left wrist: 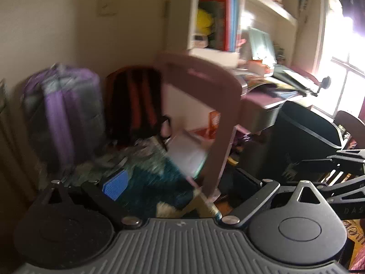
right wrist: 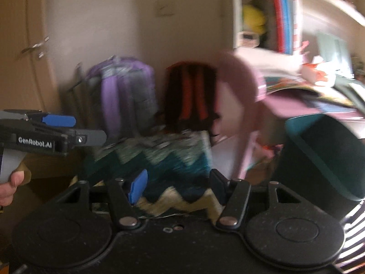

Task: Collect trash
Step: 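Swing both open tools back toward the trash pile under the chair, then grasp the foil wrapper with the left tool while the right tool grasps the printed paper cup, then carry the foil wrapper and paper cup in both tools over the teal bin, then open both tools to drop the foil and cup into the bin, then swing both open tools back toward the trash pile under the chair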

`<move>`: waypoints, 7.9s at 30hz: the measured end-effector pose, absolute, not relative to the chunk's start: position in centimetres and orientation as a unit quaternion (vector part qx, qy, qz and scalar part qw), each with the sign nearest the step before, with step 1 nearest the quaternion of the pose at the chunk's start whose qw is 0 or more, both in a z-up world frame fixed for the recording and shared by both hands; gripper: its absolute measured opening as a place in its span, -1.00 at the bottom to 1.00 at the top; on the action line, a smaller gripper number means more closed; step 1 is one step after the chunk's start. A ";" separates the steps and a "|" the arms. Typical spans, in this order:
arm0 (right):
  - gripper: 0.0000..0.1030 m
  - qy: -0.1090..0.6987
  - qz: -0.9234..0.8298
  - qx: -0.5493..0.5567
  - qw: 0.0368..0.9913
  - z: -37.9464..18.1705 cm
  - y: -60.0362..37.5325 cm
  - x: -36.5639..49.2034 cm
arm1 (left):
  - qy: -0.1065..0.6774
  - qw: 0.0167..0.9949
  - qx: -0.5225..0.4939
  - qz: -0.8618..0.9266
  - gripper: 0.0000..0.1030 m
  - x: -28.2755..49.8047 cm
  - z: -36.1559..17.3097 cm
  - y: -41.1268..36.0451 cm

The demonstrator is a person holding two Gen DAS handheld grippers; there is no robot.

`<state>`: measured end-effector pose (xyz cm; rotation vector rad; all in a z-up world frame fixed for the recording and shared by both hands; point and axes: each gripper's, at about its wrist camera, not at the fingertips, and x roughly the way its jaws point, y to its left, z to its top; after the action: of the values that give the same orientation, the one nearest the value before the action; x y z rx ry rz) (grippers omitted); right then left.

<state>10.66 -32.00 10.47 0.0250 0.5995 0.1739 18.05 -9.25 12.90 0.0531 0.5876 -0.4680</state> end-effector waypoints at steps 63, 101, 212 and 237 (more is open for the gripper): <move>0.11 0.631 0.407 -0.264 0.606 -53.6 11.4 29.2 | 0.676 0.733 -0.054 0.057 0.65 26.6 -54.9 33.7; -1.00 0.492 0.306 -0.196 0.791 -30.7 0.5 24.5 | 0.554 0.813 -0.145 0.106 -0.87 22.2 -33.9 33.2; -0.03 0.235 -0.053 0.091 0.966 15.4 -52.3 8.2 | 0.320 0.871 0.088 -0.364 0.35 21.4 17.6 -38.6; 0.08 0.284 0.167 0.041 0.943 11.3 -29.8 10.7 | 0.343 0.911 0.034 -0.228 0.55 16.7 13.3 -9.2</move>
<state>10.71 -29.77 11.32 0.0827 0.5796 0.3399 16.70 -9.20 13.31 0.0707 0.7069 -0.4703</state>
